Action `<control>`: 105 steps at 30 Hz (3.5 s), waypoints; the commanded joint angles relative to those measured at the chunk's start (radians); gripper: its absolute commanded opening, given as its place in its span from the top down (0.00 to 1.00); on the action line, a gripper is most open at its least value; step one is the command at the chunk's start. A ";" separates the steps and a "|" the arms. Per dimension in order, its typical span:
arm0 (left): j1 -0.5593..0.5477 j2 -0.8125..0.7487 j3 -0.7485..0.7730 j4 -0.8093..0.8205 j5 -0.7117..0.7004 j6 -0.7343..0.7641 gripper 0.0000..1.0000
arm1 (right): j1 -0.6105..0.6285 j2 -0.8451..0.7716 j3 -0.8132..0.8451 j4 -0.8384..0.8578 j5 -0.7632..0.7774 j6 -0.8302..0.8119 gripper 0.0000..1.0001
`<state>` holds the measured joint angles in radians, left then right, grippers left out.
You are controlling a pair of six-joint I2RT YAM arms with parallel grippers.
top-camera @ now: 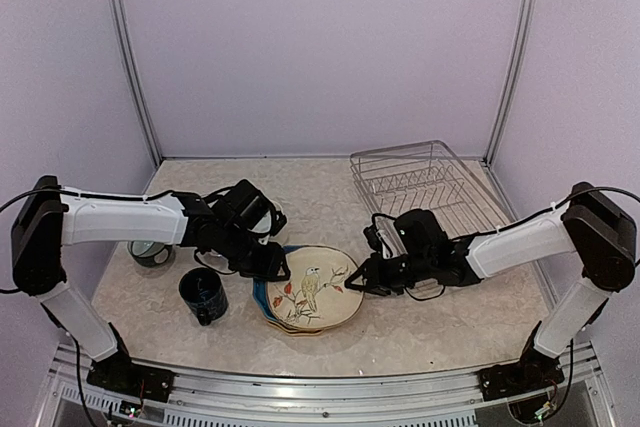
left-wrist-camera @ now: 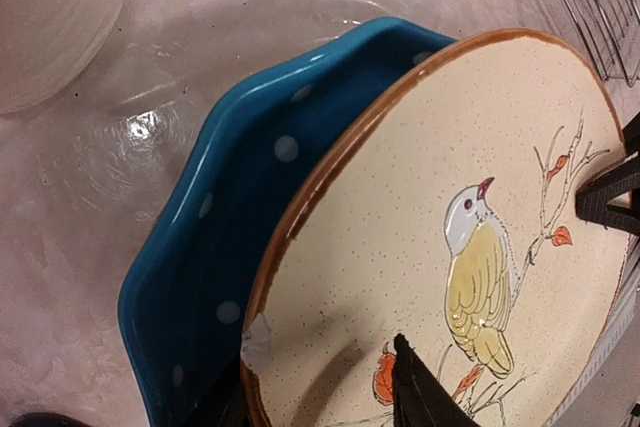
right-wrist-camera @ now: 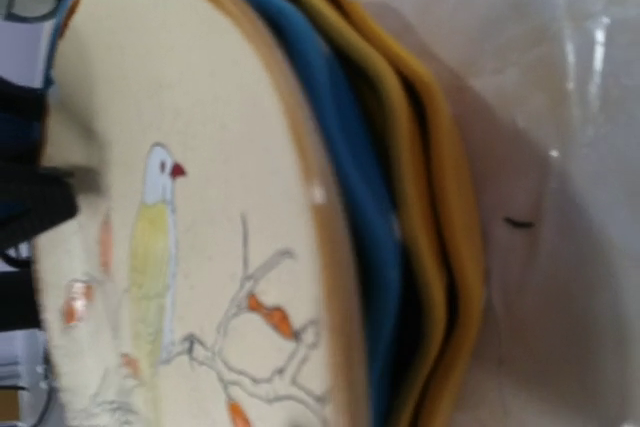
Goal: Load the mixed dishes into the dish rack
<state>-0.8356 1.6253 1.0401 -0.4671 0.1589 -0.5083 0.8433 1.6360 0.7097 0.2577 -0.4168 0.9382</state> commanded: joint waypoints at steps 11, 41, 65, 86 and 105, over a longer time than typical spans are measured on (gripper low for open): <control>-0.022 -0.020 0.025 -0.014 -0.066 0.045 0.53 | -0.047 -0.154 0.047 -0.118 0.073 -0.071 1.00; -0.025 -0.300 0.054 0.014 -0.234 0.074 0.01 | -0.415 -0.163 0.818 -0.706 0.921 -0.735 1.00; -0.024 -0.222 0.066 0.041 -0.230 0.096 0.01 | -0.731 -0.037 0.689 -0.399 0.760 -1.011 1.00; -0.023 -0.183 0.094 -0.069 -0.251 0.060 0.01 | -0.732 0.143 0.643 -0.377 0.683 -0.948 1.00; -0.013 -0.180 0.038 -0.116 -0.237 0.022 0.01 | -0.717 0.031 0.489 -0.372 0.717 -0.895 0.61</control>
<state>-0.8543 1.4342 1.1034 -0.5564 -0.0837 -0.4698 0.1242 1.7290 1.2133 -0.0696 0.2737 0.0292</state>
